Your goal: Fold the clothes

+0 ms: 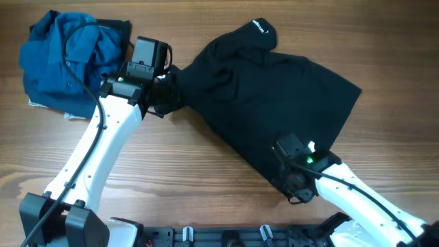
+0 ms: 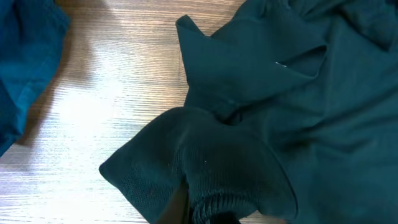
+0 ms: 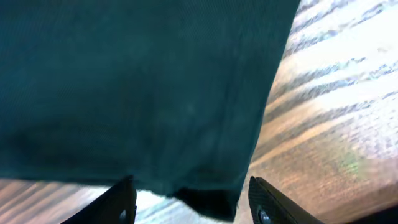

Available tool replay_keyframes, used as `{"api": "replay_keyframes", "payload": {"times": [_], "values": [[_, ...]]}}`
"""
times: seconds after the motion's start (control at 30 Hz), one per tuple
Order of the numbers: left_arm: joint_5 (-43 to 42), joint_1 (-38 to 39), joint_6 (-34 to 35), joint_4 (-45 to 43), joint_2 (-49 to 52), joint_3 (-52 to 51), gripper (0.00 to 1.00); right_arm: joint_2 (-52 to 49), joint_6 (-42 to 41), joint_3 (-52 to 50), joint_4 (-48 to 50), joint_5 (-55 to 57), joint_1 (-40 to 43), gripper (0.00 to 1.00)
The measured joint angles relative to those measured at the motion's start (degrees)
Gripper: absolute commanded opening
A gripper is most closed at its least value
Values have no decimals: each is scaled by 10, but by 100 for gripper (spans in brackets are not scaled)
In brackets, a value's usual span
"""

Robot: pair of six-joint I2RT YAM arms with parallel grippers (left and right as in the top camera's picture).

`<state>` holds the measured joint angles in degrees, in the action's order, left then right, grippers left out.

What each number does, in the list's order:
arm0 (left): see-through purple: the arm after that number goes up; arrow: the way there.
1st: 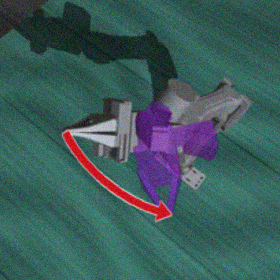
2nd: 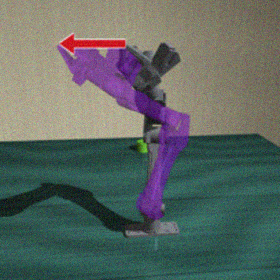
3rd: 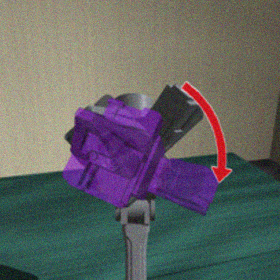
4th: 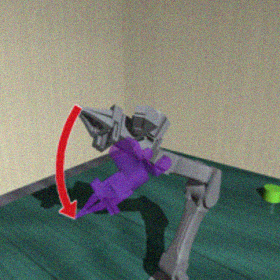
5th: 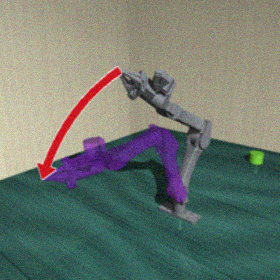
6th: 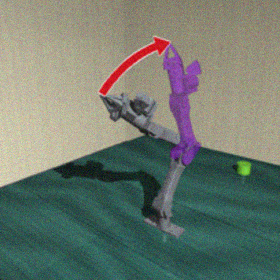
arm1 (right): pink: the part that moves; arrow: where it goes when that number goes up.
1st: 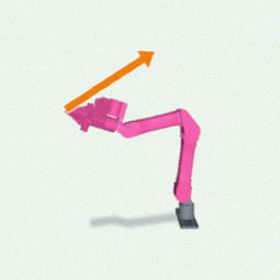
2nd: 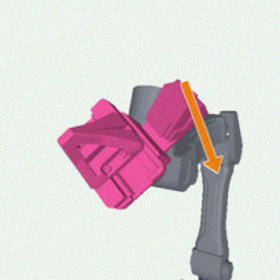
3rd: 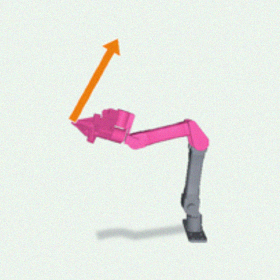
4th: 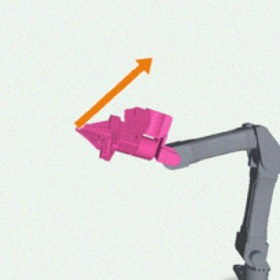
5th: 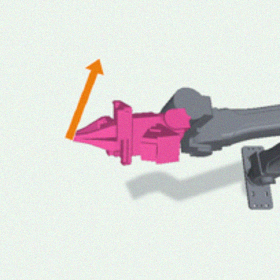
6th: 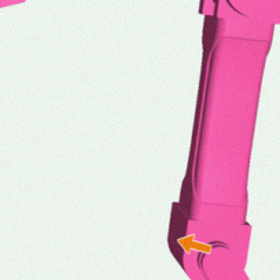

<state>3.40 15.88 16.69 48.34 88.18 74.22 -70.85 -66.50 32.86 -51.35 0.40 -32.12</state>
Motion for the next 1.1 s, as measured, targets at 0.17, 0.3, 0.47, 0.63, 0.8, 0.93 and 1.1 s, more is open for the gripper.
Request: {"api": "replay_keyframes", "payload": {"times": [0.17, 0.3, 0.47, 0.63, 0.8, 0.93, 1.1], "values": [[0, 0, 0, 0, 0, 0, 4, -42, -2, -1, 30, 1, 0, 59], [0, 0, 0, 0, 0, 0, 4, -79, -2, 3, 50, -2, 0, 52], [0, 0, 0, 0, 0, 0, 4, -104, -8, 18, 61, -15, 0, 4], [0, 0, 0, 0, 0, 0, 4, -114, -8, 25, 61, -21, 0, 4], [0, 0, 0, 0, 0, 0, 4, -99, -7, 23, 28, -30, 0, 4], [0, 0, 0, 20, -6, 0, 4, -28, 6, 28, -71, -40, 12, 4], [0, 0, 0, 31, -49, 0, 4, 109, 50, 100, -171, -40, 57, 4]]}}
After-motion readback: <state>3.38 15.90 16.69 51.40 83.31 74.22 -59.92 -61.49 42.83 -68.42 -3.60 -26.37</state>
